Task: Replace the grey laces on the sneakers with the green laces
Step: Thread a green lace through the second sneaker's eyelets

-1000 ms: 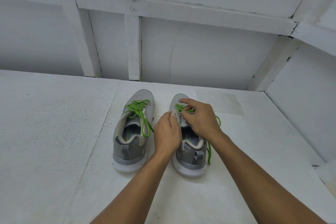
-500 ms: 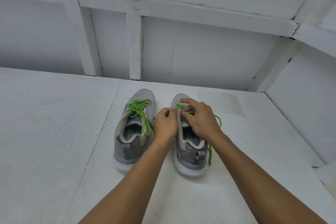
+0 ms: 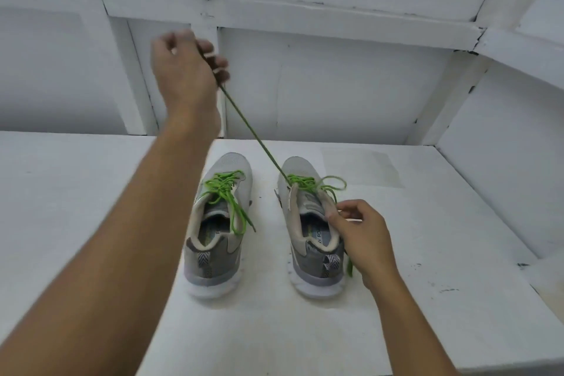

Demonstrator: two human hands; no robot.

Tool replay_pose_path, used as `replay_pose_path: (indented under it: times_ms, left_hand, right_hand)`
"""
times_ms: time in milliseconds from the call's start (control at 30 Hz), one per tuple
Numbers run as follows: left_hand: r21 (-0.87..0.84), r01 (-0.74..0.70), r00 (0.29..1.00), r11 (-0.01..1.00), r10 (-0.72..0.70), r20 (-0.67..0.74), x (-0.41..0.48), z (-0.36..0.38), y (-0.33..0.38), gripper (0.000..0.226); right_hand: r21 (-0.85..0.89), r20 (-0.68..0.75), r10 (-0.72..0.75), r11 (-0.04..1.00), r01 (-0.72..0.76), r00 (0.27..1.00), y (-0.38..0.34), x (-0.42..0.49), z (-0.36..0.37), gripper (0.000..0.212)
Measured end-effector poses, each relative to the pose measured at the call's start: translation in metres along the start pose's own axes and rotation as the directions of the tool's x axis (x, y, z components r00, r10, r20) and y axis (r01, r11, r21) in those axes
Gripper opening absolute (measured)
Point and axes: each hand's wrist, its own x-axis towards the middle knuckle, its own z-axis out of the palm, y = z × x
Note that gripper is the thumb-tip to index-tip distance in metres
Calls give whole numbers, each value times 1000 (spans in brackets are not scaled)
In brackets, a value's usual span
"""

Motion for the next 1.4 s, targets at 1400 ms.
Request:
replay_pose_path:
  times_ms: [1400]
  left_hand:
    - [726,-632,493,271,-582,646,-37,14,-39,25]
  right_hand:
    - [-159,49,-41,986,48,998,-16,15,-4,19]
